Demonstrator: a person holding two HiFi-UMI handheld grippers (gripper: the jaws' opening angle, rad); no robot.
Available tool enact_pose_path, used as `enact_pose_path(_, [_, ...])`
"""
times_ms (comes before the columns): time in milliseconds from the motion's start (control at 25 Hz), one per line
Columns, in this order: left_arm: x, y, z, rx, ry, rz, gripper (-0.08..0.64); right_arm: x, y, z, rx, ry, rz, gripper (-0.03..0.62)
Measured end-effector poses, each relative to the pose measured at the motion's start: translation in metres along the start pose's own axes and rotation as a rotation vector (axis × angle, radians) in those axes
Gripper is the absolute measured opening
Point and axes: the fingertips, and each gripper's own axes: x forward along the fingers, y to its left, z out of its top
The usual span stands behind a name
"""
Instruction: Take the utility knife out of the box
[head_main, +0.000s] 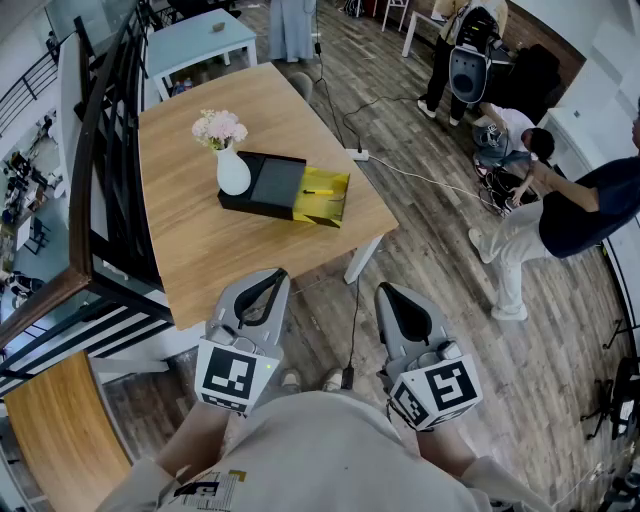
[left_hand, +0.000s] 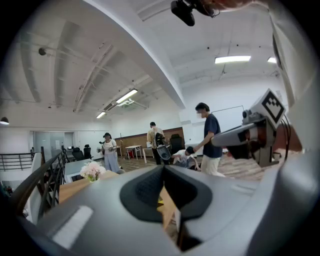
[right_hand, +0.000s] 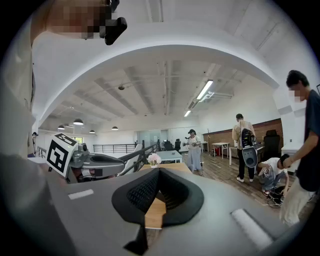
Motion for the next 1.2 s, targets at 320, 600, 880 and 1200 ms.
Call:
enact_pose_path(320, [0.011,-0.003,-0.004,0.050,-0.002,0.001,0.002,0.001,-0.012,-0.003,-0.025,0.005,-0.014,0.000])
enact_pose_path(600, [0.018,-0.016,-0.004,0.051,0.014,0.002,0.003,-0.003,-0.017,-0.007,-0.037,0.023,0.026,0.000])
enact_pose_path(880, [0.022,-0.029,-0.004,0.054,0.025,0.013,0.002,-0.007,-0.025,-0.009,-0.043,0.032,0.055,0.000])
enact_pose_path(1200, [0.032,-0.048,-0.009,0.049,0.051,0.028,0.002,-0.016,-0.039,-0.018,-0.041,0.037,0.101,0.000])
